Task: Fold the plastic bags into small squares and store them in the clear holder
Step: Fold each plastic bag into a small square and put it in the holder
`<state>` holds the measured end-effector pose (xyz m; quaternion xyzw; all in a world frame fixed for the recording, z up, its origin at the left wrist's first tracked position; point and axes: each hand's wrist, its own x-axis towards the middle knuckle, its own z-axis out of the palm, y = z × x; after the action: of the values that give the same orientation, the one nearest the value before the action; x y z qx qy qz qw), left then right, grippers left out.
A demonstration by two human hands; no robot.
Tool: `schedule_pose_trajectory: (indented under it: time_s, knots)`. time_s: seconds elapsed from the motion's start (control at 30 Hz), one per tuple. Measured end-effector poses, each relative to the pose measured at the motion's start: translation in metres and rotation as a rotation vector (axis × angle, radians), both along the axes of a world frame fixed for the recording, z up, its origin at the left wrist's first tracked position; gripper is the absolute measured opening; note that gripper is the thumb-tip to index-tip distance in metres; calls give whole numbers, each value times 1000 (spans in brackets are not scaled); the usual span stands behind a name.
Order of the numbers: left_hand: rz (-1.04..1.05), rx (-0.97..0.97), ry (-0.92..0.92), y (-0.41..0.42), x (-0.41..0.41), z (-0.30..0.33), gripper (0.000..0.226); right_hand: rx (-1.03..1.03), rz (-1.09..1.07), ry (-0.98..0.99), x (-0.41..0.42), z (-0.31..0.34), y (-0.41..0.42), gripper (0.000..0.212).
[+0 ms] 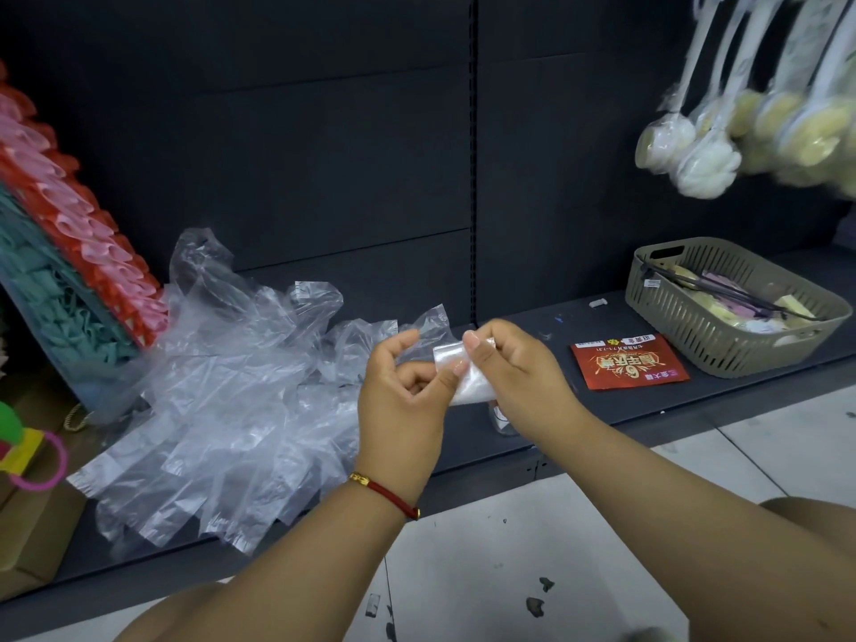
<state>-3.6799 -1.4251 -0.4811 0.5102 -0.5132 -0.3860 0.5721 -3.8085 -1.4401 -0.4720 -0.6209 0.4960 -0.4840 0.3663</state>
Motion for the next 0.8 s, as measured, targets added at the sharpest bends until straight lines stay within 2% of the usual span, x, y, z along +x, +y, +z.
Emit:
schedule_pose_trajectory:
  time_s: [0.1,0.2,0.43,0.6,0.7,0.8]
  knots:
    - [-67,104,123,-2,-11,2,30,-40,-27,30,1,-1,2,25]
    - [-30,77,100,-4,-19,8,40,-75,-62,31,-1,1,3,23]
    - [41,-43,1,-31,-34,22,29,-91,-165,-9,-8,11,-15,24]
    - [37,17,95,-63,-53,11,24,-55,-265,-88,-12,-3,-44,24]
    - [-112,149,235,-92,-50,-5,18,32,-251,-107,-26,-12,-62,24]
    - [-252,228,209,-122,-43,-28,20,156,-138,2,-51,-23,-85,19]
